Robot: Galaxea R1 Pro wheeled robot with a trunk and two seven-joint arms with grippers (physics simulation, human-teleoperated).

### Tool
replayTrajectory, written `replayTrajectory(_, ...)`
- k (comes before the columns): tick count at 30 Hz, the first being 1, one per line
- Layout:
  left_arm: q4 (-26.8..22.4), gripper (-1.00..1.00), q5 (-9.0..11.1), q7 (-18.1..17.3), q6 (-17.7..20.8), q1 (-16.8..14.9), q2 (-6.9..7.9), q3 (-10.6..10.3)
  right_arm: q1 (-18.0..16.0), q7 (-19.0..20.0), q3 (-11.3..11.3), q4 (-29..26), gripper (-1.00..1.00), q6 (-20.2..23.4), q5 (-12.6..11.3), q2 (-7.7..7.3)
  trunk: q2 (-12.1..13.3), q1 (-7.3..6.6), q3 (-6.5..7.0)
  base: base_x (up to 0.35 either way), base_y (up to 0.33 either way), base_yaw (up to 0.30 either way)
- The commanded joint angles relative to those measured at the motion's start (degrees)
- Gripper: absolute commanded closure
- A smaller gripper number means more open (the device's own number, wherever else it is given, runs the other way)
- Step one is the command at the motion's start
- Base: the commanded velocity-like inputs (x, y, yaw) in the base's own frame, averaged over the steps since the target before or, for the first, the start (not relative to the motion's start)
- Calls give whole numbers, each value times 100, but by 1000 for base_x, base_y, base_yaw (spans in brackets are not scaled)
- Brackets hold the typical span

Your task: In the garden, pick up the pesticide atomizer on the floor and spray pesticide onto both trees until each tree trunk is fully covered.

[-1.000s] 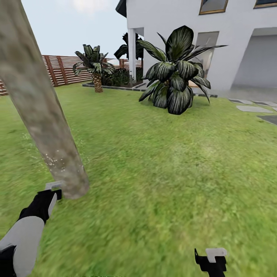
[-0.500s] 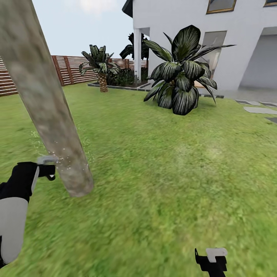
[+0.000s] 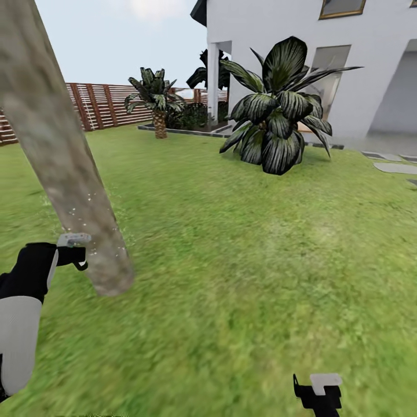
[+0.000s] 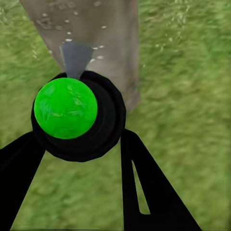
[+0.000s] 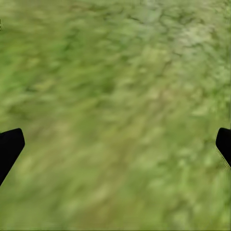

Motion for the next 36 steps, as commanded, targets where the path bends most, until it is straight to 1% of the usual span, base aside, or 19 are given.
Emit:
replayTrajectory(1, -6, 100, -60, -51, 18, -7, -5, 16, -3, -28, -29, 6, -100, -14, 61, 0, -2, 0, -5, 95, -272, 187)
replayTrajectory(15, 4, 100, -72, -13, 10, 66, -6, 2, -3, -28, -29, 2, -100, -15, 61, 0, -2, 0, -5, 90, -272, 16)
replayTrajectory(17, 9, 100, -75, 56, 3, 79, -6, -1, -3, -28, -29, 2, -100, -16, 61, 0, -2, 0, -5, 80, -272, 162)
replayTrajectory(22, 11, 100, -71, 581, 0, 91, -19, -11, -3, -28, -25, 8, -100, -14, 61, 0, -2, 0, -5, 81, -272, 265)
replayTrajectory(24, 11, 100, -63, 876, 0, 89, -30, -9, -3, -28, -24, 8, -100, -14, 61, 3, -2, 0, -5, 109, -271, 276)
replayTrajectory(28, 61, 100, -61, 955, 0, 89, -34, 15, -3, -28, -27, 8, -100, -14, 61, 2, -2, 0, -5, 151, -260, 227)
replayTrajectory(36, 99, 100, -57, 961, 0, 98, -61, 33, -3, -28, -26, 8, -100, -14, 65, 0, -2, 0, -5, 124, -258, 9)
